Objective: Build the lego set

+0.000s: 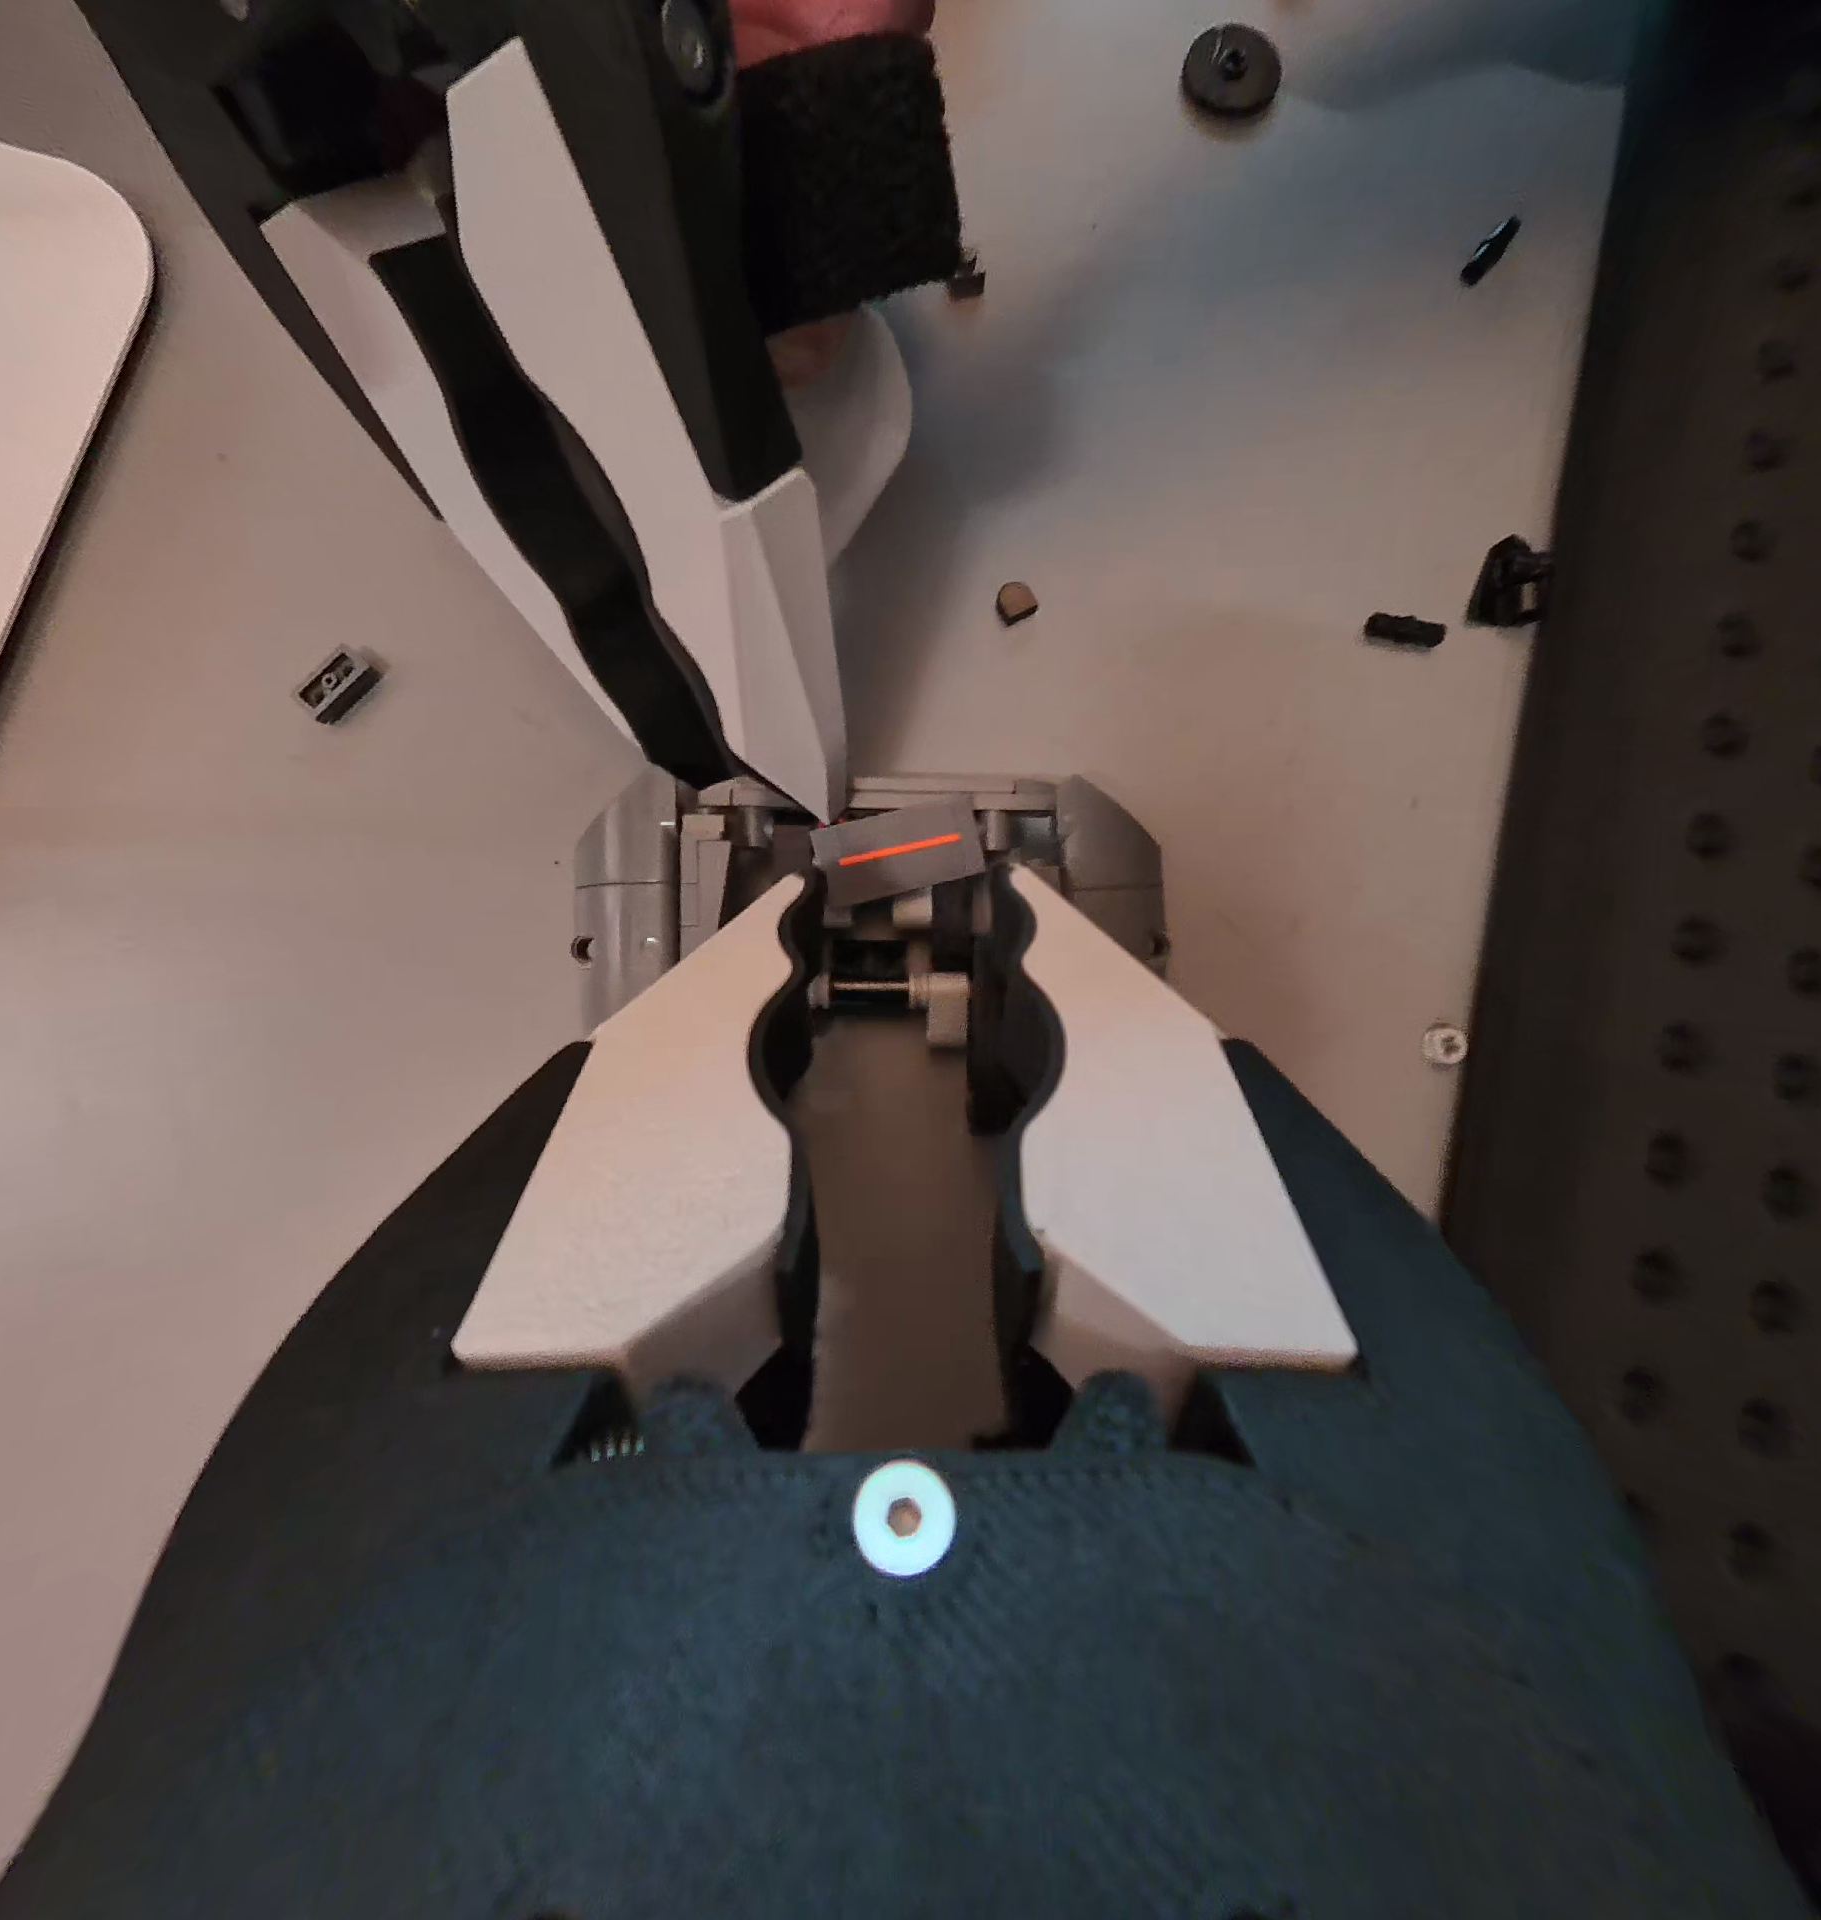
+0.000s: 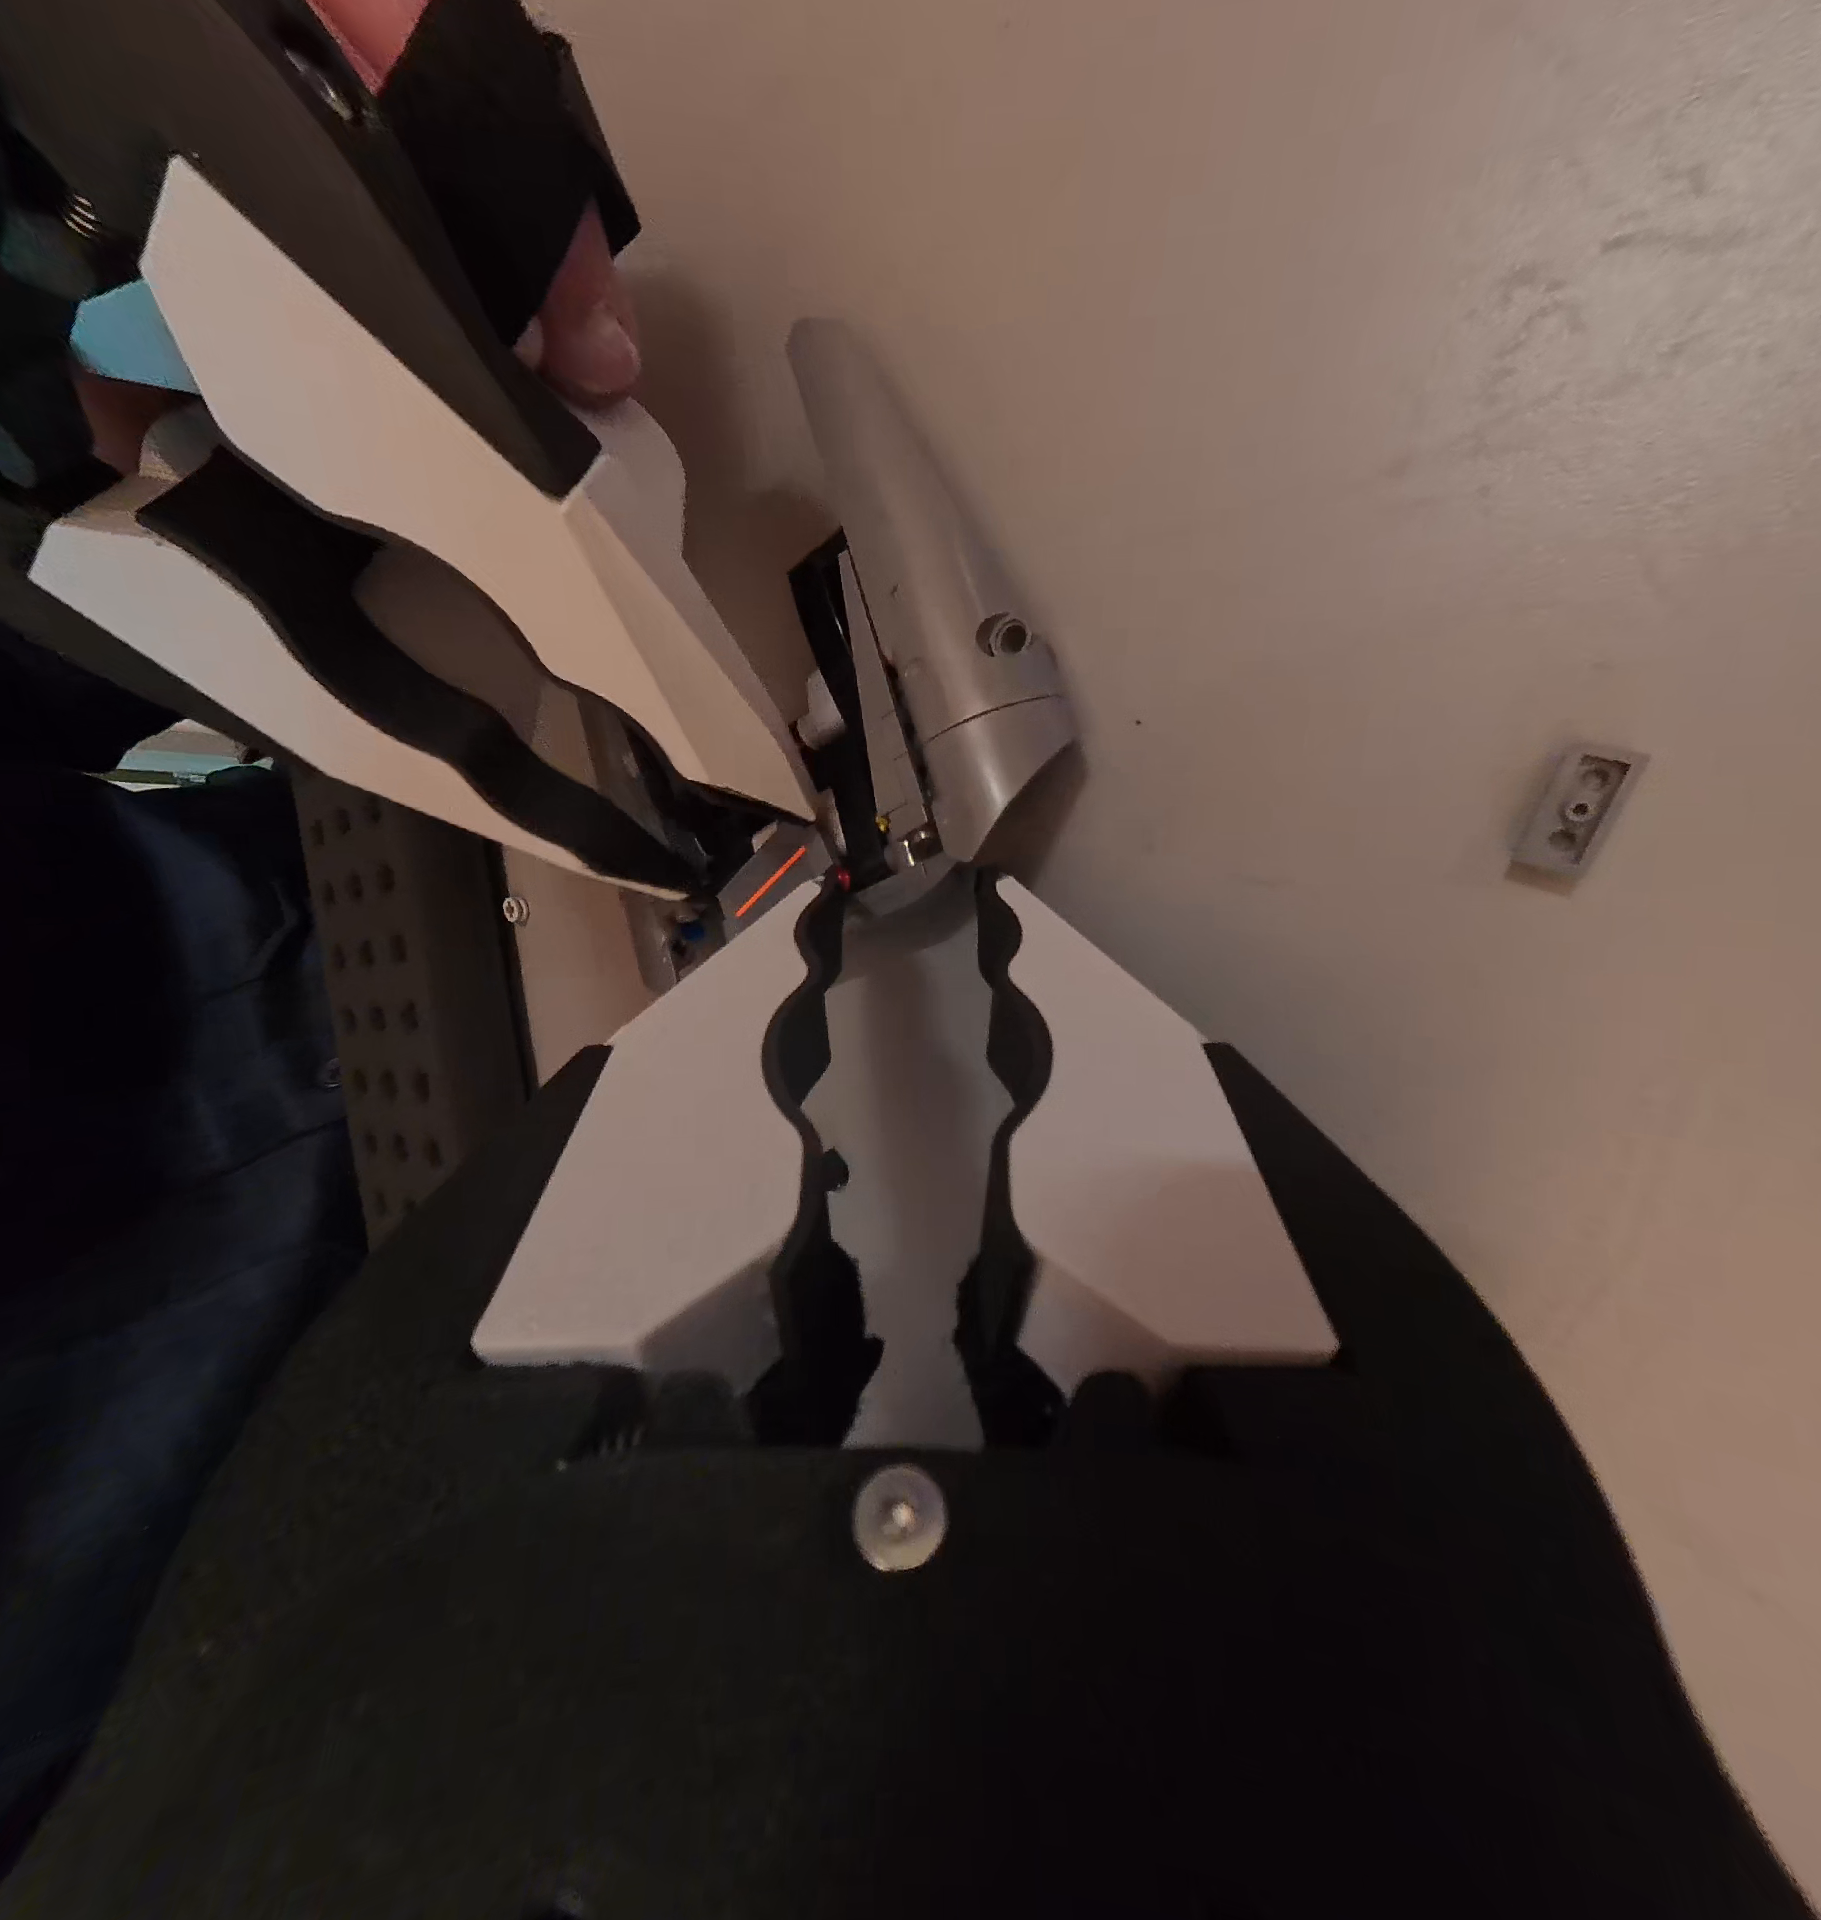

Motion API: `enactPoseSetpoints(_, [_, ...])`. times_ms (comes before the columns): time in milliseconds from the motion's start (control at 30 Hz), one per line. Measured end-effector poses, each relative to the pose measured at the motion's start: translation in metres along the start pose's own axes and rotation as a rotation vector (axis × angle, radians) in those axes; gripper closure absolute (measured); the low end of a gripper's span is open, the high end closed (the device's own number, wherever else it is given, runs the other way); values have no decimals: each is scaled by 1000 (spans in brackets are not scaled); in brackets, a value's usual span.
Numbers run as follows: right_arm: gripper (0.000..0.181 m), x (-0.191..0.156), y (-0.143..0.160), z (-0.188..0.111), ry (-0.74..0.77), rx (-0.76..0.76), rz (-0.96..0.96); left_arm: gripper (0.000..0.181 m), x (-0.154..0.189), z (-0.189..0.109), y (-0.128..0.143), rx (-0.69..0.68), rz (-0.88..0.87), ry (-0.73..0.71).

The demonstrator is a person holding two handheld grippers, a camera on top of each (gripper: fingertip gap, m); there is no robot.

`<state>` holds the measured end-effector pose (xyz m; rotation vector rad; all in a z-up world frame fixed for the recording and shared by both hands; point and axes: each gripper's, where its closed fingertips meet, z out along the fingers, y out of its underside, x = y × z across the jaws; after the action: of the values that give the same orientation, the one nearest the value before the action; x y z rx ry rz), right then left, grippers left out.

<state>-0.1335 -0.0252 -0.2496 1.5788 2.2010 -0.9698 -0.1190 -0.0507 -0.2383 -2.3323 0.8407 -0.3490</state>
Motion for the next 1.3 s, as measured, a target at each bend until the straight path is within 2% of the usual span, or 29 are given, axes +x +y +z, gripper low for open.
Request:
enactPoseSetpoints(100, [157, 0, 0, 0, -2, 0, 0, 141, 5, -1, -6, 26, -25, 29])
enactPoseSetpoints(233, [158, -1, 0, 1, -7, 0, -1, 136, 5, 5, -5, -6, -29, 4])
enactPoseSetpoints(733, [158, -5, -2, -3, -4, 14, -17, 154, -3, 8, -1, -7, -44, -45])
enactPoseSetpoints(1033, [158, -5, -1, -4, -9, 12, -22, 146, 1, 4, -4, 21, 21, -87])
enactPoseSetpoints(1300, [159, -6, 0, -4, -12, 10, -25, 151, 7, -1, -5, 37, 95, -134])
